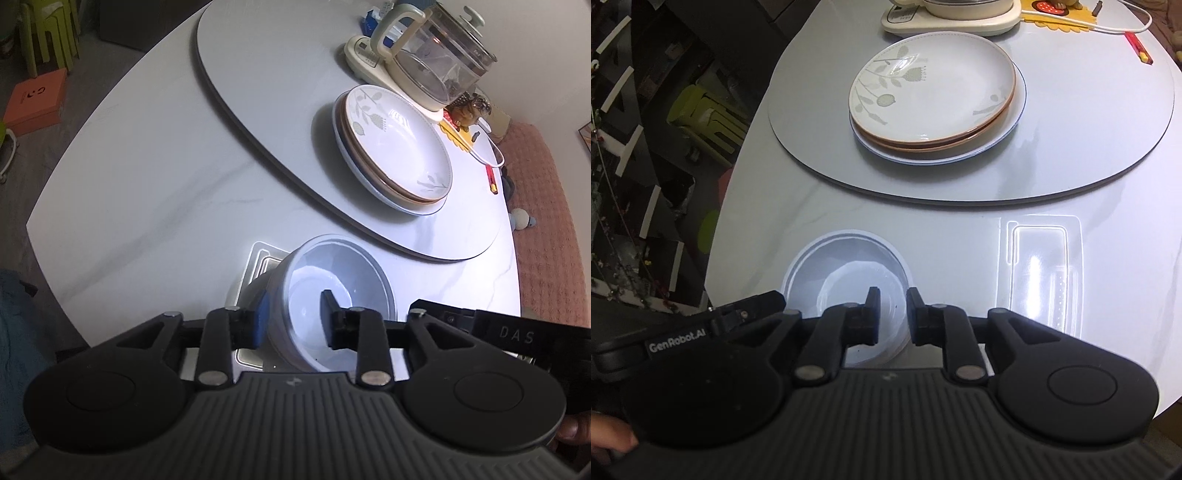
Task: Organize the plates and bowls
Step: 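Lift the light blue bowl off the table with both grippers, then carry the light blue bowl with both grippers over the plate stack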
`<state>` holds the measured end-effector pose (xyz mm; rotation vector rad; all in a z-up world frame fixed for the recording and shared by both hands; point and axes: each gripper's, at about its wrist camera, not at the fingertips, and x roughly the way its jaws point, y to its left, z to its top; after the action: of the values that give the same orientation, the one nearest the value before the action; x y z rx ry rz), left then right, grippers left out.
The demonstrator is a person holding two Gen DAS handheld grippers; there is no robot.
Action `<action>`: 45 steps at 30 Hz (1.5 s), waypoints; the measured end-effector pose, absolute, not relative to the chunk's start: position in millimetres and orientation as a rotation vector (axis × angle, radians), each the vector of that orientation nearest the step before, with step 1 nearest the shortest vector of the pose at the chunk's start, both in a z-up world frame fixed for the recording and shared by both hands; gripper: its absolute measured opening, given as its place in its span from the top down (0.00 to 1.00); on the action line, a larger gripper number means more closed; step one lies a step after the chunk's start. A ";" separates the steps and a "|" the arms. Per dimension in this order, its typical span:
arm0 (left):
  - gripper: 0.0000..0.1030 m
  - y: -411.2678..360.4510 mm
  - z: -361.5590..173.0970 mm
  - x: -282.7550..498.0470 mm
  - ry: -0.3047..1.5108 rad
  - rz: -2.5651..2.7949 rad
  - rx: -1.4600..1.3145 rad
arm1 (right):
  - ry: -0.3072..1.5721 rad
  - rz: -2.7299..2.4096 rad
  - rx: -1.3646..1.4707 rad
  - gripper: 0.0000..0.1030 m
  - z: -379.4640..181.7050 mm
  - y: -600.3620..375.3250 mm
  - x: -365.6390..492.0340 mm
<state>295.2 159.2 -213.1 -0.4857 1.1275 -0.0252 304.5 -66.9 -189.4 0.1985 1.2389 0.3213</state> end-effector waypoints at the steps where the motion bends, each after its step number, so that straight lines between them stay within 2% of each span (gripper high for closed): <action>1: 0.53 160.5 -213.1 294.0 1.128 -0.024 -0.486 | 1.242 0.316 0.208 0.63 -189.8 -68.0 304.8; 3: 0.51 162.7 -215.3 292.0 1.128 -0.027 -0.487 | 1.240 0.313 0.218 0.51 -191.7 -69.2 304.9; 14: 0.53 169.1 -254.7 297.6 1.151 -0.066 -0.582 | 1.271 0.306 0.226 0.51 -225.9 -65.3 311.6; 16: 0.65 167.5 -261.5 300.6 1.162 -0.074 -0.578 | 1.280 0.308 0.228 0.53 -233.1 -63.6 313.5; 19: 0.76 167.2 -271.2 305.3 1.173 -0.080 -0.590 | 1.283 0.306 0.222 0.53 -241.1 -61.7 316.1; 22: 0.81 166.2 -278.0 308.4 1.180 -0.082 -0.583 | 1.277 0.300 0.228 0.55 -243.8 -61.3 318.3; 26: 0.81 166.7 -282.2 312.3 1.186 -0.083 -0.592 | 1.277 0.299 0.231 0.55 -247.5 -61.9 321.1; 36: 0.80 162.2 -294.7 314.1 1.193 -0.104 -0.583 | 1.293 0.335 0.291 0.69 -261.7 -60.6 321.0; 45: 0.80 171.8 -284.4 304.9 1.176 -0.080 -0.618 | 1.282 0.352 0.309 0.72 -252.8 -59.6 317.5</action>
<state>304.9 171.8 -284.4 -0.6177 1.1760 -0.0804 317.5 -59.6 -252.8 0.3088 1.2823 0.3518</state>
